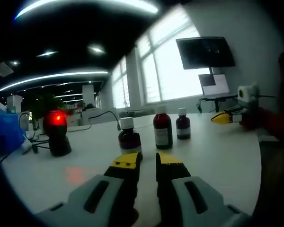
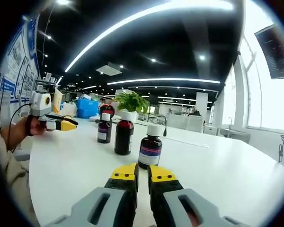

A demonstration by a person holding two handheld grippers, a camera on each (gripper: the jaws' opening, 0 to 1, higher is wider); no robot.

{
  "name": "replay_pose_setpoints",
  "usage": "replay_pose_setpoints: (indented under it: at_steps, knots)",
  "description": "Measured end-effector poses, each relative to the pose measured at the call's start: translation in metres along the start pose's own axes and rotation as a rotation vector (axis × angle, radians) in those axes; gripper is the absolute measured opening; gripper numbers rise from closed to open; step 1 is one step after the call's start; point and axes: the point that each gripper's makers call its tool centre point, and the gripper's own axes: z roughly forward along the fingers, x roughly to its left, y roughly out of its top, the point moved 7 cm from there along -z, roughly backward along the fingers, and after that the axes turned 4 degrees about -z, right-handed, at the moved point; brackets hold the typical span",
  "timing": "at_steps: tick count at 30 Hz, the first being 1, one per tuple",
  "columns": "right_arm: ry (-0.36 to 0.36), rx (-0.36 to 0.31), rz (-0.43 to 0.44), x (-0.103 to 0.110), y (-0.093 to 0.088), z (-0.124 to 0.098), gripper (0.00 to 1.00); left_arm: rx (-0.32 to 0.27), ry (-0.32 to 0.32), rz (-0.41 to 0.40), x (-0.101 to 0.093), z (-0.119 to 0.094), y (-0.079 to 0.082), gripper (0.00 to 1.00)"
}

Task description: Rotate the medicine bottle to make it face forward pick up the medicine bottle inspect the drug traceability code place the medicine on the table

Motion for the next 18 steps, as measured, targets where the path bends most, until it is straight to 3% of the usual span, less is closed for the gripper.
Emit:
replay_pose_setpoints:
  at_steps: [18]
  knots:
    - [0.002,-0.001,0.024,-0.014,0.005,0.005,0.06,0.005,-0.011,0.005,-0.002,0.0,0.0,0.07]
